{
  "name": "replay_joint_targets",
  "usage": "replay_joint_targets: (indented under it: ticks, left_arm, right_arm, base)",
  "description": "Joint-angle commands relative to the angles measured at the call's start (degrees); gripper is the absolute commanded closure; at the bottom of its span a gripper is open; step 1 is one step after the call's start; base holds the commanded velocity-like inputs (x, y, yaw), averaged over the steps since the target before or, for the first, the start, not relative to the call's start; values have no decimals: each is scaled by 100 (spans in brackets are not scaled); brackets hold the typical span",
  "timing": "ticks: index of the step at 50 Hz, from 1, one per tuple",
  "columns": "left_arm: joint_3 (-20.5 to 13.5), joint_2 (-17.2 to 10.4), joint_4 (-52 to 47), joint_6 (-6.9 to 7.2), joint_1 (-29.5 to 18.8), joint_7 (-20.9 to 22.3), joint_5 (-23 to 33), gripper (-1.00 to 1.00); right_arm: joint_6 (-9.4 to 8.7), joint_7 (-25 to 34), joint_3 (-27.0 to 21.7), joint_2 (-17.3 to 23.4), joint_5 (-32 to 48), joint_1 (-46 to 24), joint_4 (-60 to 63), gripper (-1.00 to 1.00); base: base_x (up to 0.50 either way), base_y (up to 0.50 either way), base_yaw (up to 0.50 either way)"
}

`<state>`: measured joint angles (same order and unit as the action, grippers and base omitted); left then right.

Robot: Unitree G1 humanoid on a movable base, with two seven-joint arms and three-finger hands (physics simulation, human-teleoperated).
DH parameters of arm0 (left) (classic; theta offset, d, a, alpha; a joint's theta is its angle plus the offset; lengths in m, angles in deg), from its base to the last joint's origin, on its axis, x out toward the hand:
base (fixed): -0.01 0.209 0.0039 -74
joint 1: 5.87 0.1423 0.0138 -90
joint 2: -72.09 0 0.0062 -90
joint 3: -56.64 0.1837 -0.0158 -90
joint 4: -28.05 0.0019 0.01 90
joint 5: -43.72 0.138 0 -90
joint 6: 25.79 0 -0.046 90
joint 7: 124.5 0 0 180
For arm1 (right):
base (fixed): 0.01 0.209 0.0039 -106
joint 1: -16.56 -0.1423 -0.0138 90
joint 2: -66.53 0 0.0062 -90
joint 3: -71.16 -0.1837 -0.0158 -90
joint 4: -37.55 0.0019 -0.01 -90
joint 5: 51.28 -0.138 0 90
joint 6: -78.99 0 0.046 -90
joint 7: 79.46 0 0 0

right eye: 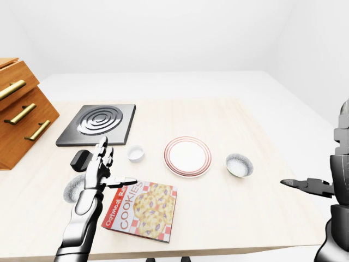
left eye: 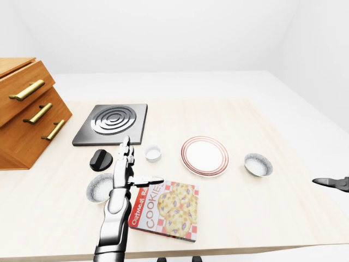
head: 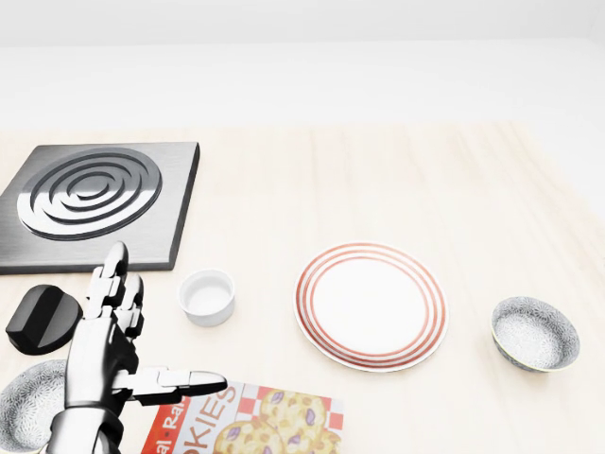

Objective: Pick the akita bowl next to the plate and place it on the plate.

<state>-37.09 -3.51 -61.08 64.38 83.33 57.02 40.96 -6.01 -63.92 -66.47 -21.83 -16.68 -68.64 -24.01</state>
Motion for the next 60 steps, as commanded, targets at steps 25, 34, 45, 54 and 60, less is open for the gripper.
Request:
replay_joint_targets:
  ticks: [25, 34, 45, 54, 60]
  left_arm:
    - [5, 5, -34, 7, 25, 0, 6, -100]
    - [13, 8, -55, 17, 32, -3, 10, -100]
    - [1, 1, 22, -38, 6, 7, 8, -100]
    - [6, 4, -33, 13, 16, 0, 7, -100]
    - [5, 3, -28, 9, 16, 3, 2, -100]
  right_arm:
    - [0, -1258, 601, -246, 978, 296, -1166, -100]
    - [0, -1536, 779, -280, 1212, 318, -1325, -100]
    - [0, -1786, 1006, -332, 1405, 350, -1490, -100]
    - [0, -2019, 1198, -337, 1569, 364, -1731, -100]
    - [0, -2140, 1243, -305, 1620, 347, -1858, -100]
  base:
    - [0, 0, 0]
    - [0, 0, 0]
    - [0, 0, 0]
    - [0, 0, 0]
    - [0, 0, 0]
